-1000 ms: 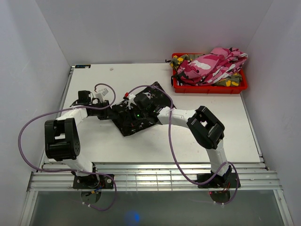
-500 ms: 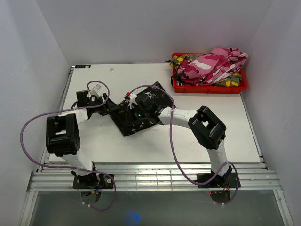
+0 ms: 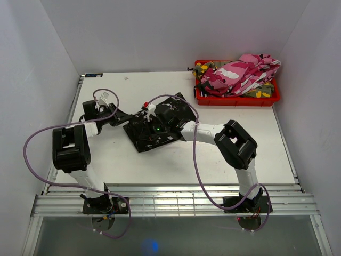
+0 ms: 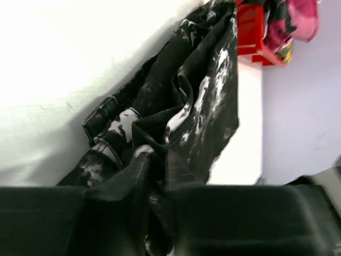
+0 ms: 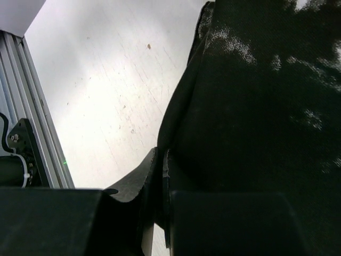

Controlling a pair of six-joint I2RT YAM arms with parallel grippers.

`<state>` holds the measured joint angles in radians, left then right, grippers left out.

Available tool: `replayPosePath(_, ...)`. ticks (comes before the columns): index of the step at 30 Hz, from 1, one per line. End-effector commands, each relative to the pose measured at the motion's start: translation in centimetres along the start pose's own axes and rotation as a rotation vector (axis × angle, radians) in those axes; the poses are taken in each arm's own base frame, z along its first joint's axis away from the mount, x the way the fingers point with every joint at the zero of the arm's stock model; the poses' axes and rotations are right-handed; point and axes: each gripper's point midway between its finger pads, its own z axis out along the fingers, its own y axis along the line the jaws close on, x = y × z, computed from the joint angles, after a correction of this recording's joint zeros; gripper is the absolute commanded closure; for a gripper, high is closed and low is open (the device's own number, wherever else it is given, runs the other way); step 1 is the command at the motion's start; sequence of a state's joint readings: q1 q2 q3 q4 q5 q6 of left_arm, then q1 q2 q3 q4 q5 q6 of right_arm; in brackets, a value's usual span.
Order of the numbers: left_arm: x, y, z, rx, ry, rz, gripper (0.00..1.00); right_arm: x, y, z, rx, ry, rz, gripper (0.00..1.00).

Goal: Fold and stack the trousers
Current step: Fold the trousers

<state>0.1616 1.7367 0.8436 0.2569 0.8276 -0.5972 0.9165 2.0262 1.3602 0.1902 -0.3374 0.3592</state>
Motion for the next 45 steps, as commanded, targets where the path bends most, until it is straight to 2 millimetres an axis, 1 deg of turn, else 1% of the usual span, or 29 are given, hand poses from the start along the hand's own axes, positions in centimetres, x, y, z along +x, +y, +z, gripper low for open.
replayPosePath(1,-9.2,-0.8,-1.7,-0.031,-0.211,0.259,0.6,0.8,2.5,-1.7,-0.066,0.053,0.009,0.92)
replayPosePath(3,-10.3,-0.8,-2.7,-0.038,-0.215,0.317,0.45,0.7,2.3,-1.6,-0.058,0.048,0.011,0.92)
replayPosePath(4,-9.7,-0.7,-3.4,-0.055,-0.184,0.299,0.37,0.5,2.2,-1.5,-0.056,0.044,0.015,0.92)
replayPosePath(5,-9.6,-0.7,-3.9,-0.063,-0.168,0.3,0.26,0.2,2.2,-1.5,-0.053,0.037,0.014,0.92)
replayPosePath(6,-9.2,-0.8,-4.3,-0.062,-0.149,0.322,0.21,0.0,2.0,-1.4,-0.047,0.031,0.019,0.92)
replayPosePath(8,-7.3,-1.5,-5.5,-0.06,-0.101,0.28,0.17,-0.9,2.1,-1.3,-0.054,0.014,0.015,0.92)
replayPosePath(9,-5.7,-1.2,-5.8,-0.066,-0.07,0.256,0.16,-0.9,2.0,-1.2,-0.053,0.014,0.018,0.92)
replayPosePath(10,-4.4,-1.5,-6.1,-0.056,-0.042,0.221,0.15,-1.0,2.0,-1.1,-0.053,0.013,0.018,0.92)
replayPosePath(11,-3.8,-2.1,-6.7,-0.056,-0.045,0.207,0.13,-1.3,2.0,-1.1,-0.054,0.008,0.016,0.92)
replayPosePath(12,-3.1,-2.1,-6.9,-0.061,-0.036,0.177,0.13,-1.3,1.9,-0.9,-0.05,0.009,0.017,0.92)
replayPosePath(13,-1.3,-1.6,-7.0,-0.074,-0.004,0.108,0.12,-1.3,1.8,-0.9,-0.049,0.008,0.02,0.92)
replayPosePath(15,-0.2,-2.0,-7.5,-0.077,-0.002,0.061,0.09,-1.3,1.8,-0.8,-0.051,0.007,0.019,0.92)
replayPosePath(16,1.1,-1.7,-7.5,-0.08,0.015,0.027,0.07,-1.2,1.8,-0.8,-0.05,0.01,0.021,0.92)
replayPosePath(17,1.8,-2.0,-7.3,-0.079,0.027,0.009,0.05,-1.2,1.9,-0.8,-0.056,0.011,0.025,0.92)
replayPosePath(19,2.3,-2.7,-7.1,-0.064,0.015,0.02,0.04,-1.4,2.1,-0.8,-0.062,0.008,0.025,0.92)
replayPosePath(20,3.4,-2.8,-6.7,-0.06,0.029,-0.019,0.03,-1.5,2.3,-0.9,-0.072,0.007,0.029,0.92)
replayPosePath(22,3.5,-3.0,-6.1,-0.044,0.02,-0.03,0.02,-1.7,2.7,-1.1,-0.085,0.001,0.028,0.92)
replayPosePath(24,4.4,-3.1,-5.4,-0.041,0.039,-0.08,0.02,-1.8,2.9,-1.2,-0.095,-0.003,0.031,0.92)
replayPosePath(25,4.1,-3.6,-4.8,-0.013,0.021,-0.057,0.02,-1.8,3.0,-1.2,-0.1,-0.003,0.031,0.92)
replayPosePath(27,4.6,-3.8,-4.2,-0.002,0.028,-0.105,0.02,-2.1,3.4,-1.4,-0.118,-0.012,0.028,0.92)
replayPosePath(28,4.9,-3.9,-3.6,0.004,0.036,-0.102,0.03,-2.1,3.5,-1.4,-0.123,-0.011,0.027,0.92)
replayPosePath(31,5.2,-4.5,-2.3,0.017,0.045,-0.135,0.1,-2.1,3.7,-1.4,-0.138,-0.011,0.026,0.92)
replayPosePath(35,5.3,-3.3,-0.8,-0.008,0.042,-0.192,0.28,-2.0,4.3,-1.7,-0.167,-0.012,0.02,0.92)
replayPosePath(36,5.2,-3.1,-0.6,-0.011,0.041,-0.195,0.36,-1.9,4.3,-1.8,-0.169,-0.012,0.022,0.92)
replayPosePath(38,4.1,-2.9,-0.2,-0.016,0.016,-0.178,0.45,-1.7,4.4,-2.0,-0.169,-0.009,0.027,0.92)
replayPosePath(39,3.9,-2.6,0.1,-0.021,0.014,-0.175,0.55,-1.3,4.3,-2.1,-0.165,0.0,0.032,0.92)
replayPosePath(42,1.7,-2.4,0.5,-0.033,-0.036,-0.117,0.71,-0.4,4.2,-2.5,-0.161,0.017,0.041,0.92)
replayPosePath(43,0.6,-2.5,0.6,-0.031,-0.056,-0.09,0.73,-0.2,4.1,-2.5,-0.16,0.021,0.044,0.92)
replayPosePath(45,-0.3,-1.8,0.5,-0.053,-0.071,-0.032,0.76,0.0,4.0,-2.7,-0.15,0.025,0.047,0.92)
